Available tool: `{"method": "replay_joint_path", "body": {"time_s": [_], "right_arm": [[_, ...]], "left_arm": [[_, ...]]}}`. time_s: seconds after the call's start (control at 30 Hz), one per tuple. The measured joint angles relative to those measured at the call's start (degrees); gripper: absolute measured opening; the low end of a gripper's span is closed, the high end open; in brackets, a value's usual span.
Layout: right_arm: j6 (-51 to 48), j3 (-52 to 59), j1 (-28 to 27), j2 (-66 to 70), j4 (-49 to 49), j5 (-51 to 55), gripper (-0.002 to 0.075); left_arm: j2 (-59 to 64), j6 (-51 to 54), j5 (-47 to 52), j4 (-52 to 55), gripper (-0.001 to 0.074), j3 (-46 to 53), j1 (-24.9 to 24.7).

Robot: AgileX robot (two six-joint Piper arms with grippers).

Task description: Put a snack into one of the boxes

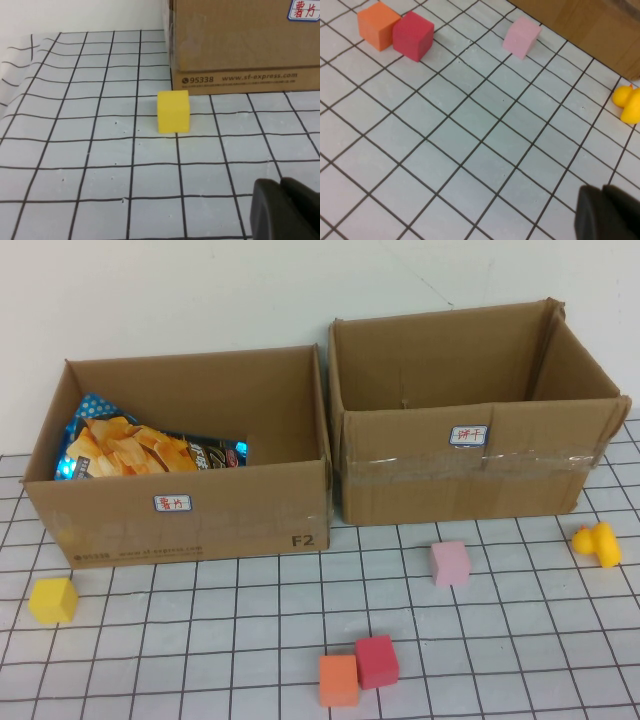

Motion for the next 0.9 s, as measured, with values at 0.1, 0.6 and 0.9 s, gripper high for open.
{"method": "replay_joint_path", "body": {"time_s": [0.1,0.6,0.9], "right_arm": [[0.0,0.0,0.0,0.0,0.0,0.0,-0.0001],[0.0,0.0,0.0,0.0,0.0,0.0,-0.0001],[-0.8,0.0,-1.3,-2.9,-0.9,-0.1,-0.0001]], "left_arm": [[0.0,0.0,0.0,0.0,-0.0001,0.0,-1.2],[0.0,0.3,0.0,0.0,-0.0001,0.0,-2.3],[0.0,0.3,0.0,0.0,-0.0001,0.0,-2.3]]}}
